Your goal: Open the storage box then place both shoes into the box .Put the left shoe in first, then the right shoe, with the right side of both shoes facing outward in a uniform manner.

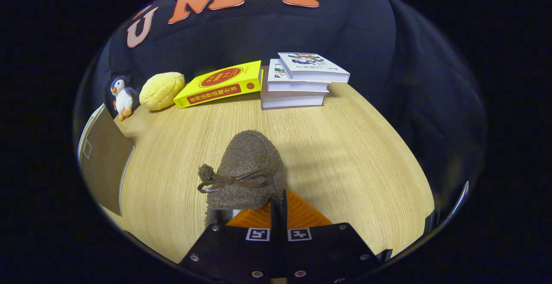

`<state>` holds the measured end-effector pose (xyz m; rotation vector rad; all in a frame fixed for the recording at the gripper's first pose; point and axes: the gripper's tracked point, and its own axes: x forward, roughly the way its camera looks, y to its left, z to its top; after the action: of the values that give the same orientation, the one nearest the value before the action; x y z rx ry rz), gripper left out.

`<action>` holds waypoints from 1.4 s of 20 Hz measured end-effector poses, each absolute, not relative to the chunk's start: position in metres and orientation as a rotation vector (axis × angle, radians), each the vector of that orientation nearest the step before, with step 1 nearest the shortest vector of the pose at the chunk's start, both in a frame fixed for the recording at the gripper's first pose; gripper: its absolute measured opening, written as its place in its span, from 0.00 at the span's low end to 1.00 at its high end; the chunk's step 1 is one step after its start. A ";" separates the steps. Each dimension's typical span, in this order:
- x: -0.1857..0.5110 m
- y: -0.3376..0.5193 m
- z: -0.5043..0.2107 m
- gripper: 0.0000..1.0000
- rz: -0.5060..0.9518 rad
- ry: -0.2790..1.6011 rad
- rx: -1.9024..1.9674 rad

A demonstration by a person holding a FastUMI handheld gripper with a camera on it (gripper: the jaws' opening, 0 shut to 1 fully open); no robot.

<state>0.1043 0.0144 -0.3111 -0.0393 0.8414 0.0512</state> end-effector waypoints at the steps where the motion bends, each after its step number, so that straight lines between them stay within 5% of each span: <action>1: 0.102 0.018 -0.303 0.01 0.040 0.832 -0.036; 10: 0.066 0.109 -0.202 0.01 -0.059 0.772 0.049; 17: 0.051 0.242 -0.133 0.01 -0.003 0.712 0.088; 28: 0.028 0.384 -0.120 0.01 0.098 0.715 0.070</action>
<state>0.0280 0.3835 -0.1205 0.0696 0.7148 0.0985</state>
